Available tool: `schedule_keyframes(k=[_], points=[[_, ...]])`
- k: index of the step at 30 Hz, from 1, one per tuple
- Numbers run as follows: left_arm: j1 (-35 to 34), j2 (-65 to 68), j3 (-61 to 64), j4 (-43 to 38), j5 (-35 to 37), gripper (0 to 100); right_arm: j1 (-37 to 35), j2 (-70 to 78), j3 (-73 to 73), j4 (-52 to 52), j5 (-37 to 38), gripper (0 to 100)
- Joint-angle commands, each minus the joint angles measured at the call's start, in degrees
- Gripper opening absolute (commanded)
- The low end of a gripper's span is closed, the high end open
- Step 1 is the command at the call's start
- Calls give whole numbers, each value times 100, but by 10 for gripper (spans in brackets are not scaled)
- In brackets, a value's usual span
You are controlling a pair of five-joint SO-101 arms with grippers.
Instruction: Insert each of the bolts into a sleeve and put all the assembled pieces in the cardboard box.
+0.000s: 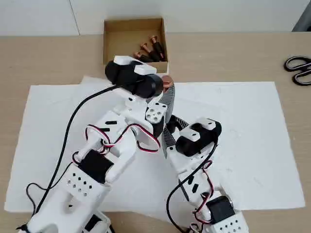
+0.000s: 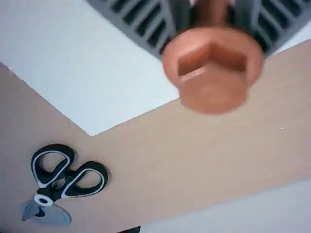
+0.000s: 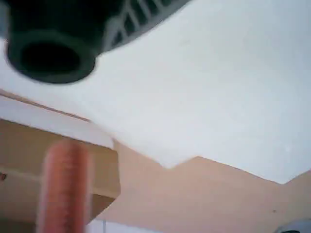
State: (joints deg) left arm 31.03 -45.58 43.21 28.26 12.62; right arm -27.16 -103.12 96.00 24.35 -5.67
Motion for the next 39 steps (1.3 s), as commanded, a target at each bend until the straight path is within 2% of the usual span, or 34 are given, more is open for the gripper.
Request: schedule_keyframes(k=[1,15,39], points=[[0,9,-356,18,53,6,-13,-92,44,13,-53,3],[255,9,-303,255,237,6,-22,-92,44,13,-53,3],[387,26,13,97,273,6,-13,-92,44,22,-53,3]])
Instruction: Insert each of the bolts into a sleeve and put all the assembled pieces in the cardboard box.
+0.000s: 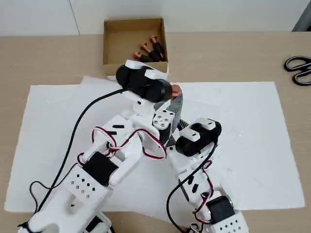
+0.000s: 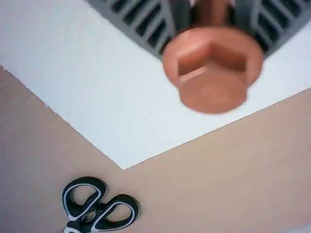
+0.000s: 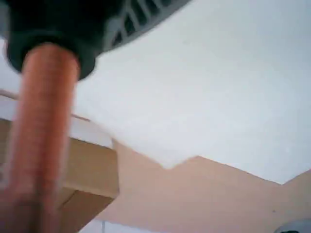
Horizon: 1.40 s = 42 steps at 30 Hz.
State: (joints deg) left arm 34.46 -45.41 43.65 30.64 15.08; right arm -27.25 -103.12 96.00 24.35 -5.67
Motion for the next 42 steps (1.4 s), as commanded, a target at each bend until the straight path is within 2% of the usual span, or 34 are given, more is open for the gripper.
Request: schedule_keyframes(k=[1,26,42], points=[[44,9,-31,-141,26,6,-4,-92,44,22,-53,3],[-123,0,347,-484,9,6,-4,-92,44,22,-53,3],[-97,0,497,-422,-9,6,-4,-92,44,22,-53,3]])
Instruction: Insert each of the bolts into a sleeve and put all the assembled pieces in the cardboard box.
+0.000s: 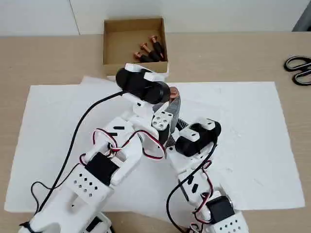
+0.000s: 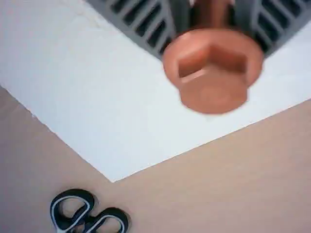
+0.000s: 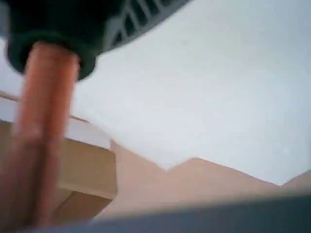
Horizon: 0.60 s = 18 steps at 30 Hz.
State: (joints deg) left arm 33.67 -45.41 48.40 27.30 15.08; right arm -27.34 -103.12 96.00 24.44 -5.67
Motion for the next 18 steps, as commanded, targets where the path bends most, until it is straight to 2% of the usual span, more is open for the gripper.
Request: schedule_keyframes(k=[1,18], points=[[-18,0,66,-88,-9,6,4,-92,44,13,-53,3],[-9,-53,558,-88,-18,6,4,-92,44,13,-53,3]])
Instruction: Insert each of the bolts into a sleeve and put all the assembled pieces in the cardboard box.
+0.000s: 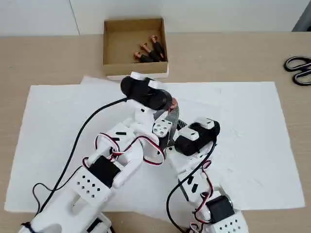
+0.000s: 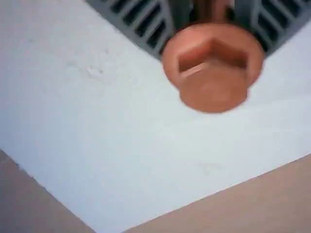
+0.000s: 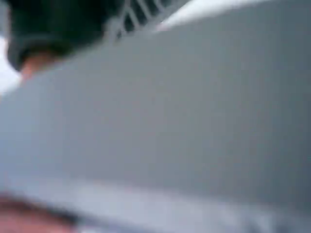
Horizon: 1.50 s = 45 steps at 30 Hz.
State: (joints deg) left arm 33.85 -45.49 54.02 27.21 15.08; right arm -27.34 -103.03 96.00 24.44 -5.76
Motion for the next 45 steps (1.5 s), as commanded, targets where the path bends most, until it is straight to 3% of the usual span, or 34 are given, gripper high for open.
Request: schedule_keyframes(k=[1,6,11,16,25,37,45], points=[[-26,-44,-4,-79,-18,6,4,-101,44,13,-44,3],[-26,-35,-4,-79,-246,10,4,-101,44,13,-44,3],[-26,-35,-13,132,-281,135,4,-101,44,13,-44,3],[-18,-44,-48,255,-299,149,4,-101,44,13,-44,3],[53,-44,-1165,1556,-835,151,13,-101,44,13,-44,3],[-1187,-44,-2202,2796,-1213,152,13,-92,44,13,-44,3],[-2945,9,-3319,4158,-1855,152,382,-92,-26,224,-35,3]])
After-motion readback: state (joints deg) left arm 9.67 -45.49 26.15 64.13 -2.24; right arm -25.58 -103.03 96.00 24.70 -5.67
